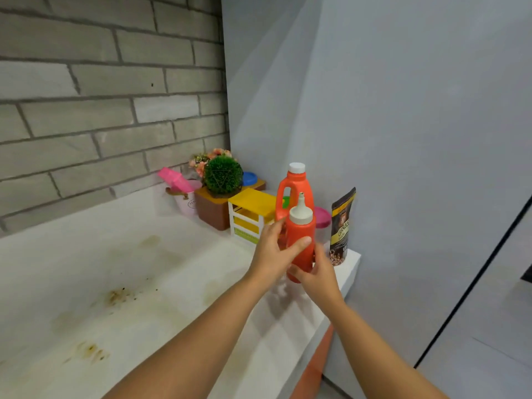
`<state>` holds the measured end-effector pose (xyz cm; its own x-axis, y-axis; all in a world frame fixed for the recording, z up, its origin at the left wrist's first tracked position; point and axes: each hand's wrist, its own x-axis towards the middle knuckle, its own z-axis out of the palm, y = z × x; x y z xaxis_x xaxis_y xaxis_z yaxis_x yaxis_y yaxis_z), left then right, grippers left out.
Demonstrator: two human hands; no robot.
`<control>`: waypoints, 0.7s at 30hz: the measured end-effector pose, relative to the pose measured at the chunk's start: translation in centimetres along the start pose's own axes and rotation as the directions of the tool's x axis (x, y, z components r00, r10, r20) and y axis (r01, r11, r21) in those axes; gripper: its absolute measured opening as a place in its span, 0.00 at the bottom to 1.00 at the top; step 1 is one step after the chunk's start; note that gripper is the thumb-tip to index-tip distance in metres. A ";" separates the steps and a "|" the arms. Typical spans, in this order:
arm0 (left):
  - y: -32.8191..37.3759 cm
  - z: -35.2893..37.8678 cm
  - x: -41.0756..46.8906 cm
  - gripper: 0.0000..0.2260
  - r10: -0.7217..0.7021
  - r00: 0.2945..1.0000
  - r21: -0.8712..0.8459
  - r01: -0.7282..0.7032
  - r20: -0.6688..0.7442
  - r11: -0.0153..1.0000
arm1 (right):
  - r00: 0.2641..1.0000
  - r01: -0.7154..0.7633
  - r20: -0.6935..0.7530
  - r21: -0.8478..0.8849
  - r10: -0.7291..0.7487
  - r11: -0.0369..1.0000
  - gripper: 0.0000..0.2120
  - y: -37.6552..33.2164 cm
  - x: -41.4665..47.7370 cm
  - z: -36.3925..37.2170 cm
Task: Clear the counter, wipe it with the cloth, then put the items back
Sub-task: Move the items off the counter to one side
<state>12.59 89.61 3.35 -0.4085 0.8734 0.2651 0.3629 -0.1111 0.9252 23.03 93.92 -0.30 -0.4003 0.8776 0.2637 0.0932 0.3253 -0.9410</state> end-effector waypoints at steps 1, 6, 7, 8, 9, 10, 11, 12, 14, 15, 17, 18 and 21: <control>-0.4 0.7 0.2 0.31 -0.003 1.000 0.000 0.003 0.021 1.000 | 0.999 -0.012 -0.034 -0.004 0.012 1.000 0.24 0.6 0.3 -0.2; -1.7 2.7 1.0 0.20 -0.072 0.995 -0.038 0.075 0.075 0.996 | 0.993 -0.042 -0.114 -0.029 0.038 0.999 0.27 3.0 1.0 -0.9; -1.7 2.8 1.1 0.19 -0.110 0.990 -0.096 0.118 0.087 0.988 | 0.993 -0.048 -0.110 -0.037 0.043 0.998 0.27 3.3 1.1 -1.1; -1.8 2.9 1.2 0.21 -0.143 0.984 -0.160 0.159 0.110 0.974 | 0.993 -0.053 -0.103 -0.027 0.050 0.998 0.27 3.4 1.1 -1.4; -1.8 3.0 1.4 0.23 -0.172 0.975 -0.198 0.197 0.137 0.960 | 0.994 -0.068 -0.085 -0.001 0.067 0.998 0.27 3.5 1.1 -1.6; -1.9 3.1 1.5 0.24 -0.194 0.969 -0.213 0.224 0.150 0.951 | 0.994 -0.087 -0.066 0.047 0.090 0.995 0.28 3.6 1.1 -1.8; -1.9 3.2 1.7 0.24 -0.209 0.966 -0.214 0.238 0.151 0.947 | 0.993 -0.106 -0.047 0.083 0.110 0.991 0.29 3.8 1.1 -2.1; -2.0 3.3 1.9 0.24 -0.219 0.965 -0.214 0.247 0.146 0.945 | 0.990 -0.127 -0.038 0.113 0.133 0.985 0.29 4.0 1.3 -2.3; -2.1 3.6 2.3 0.24 -0.226 0.965 -0.218 0.251 0.132 0.943 | 0.989 -0.139 -0.028 0.095 0.142 0.986 0.28 4.6 1.6 -2.6; -2.1 3.8 2.5 0.23 -0.229 0.965 -0.225 0.252 0.124 0.941 | 0.991 -0.128 -0.024 0.041 0.129 0.991 0.28 4.8 1.8 -2.7; -2.1 4.1 2.6 0.22 -0.253 0.962 -0.243 0.270 0.102 0.932 | 0.994 -0.107 -0.016 -0.121 0.105 0.987 0.28 4.8 2.1 -2.9; -2.1 4.3 2.6 0.22 -0.268 0.960 -0.254 0.281 0.086 0.925 | 0.996 -0.093 -0.009 -0.197 0.093 0.976 0.28 4.8 2.2 -3.0; -2.4 4.9 2.5 0.21 -0.304 0.951 -0.280 0.305 0.048 0.910 | 0.999 -0.054 -0.014 -0.370 0.052 0.928 0.29 5.2 2.2 -3.2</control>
<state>14.75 94.38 0.44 -0.4592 0.8874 -0.0419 -0.0285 0.0324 0.9991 25.53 98.70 -3.94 -0.3822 0.8982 0.2171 0.4451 0.3848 -0.8085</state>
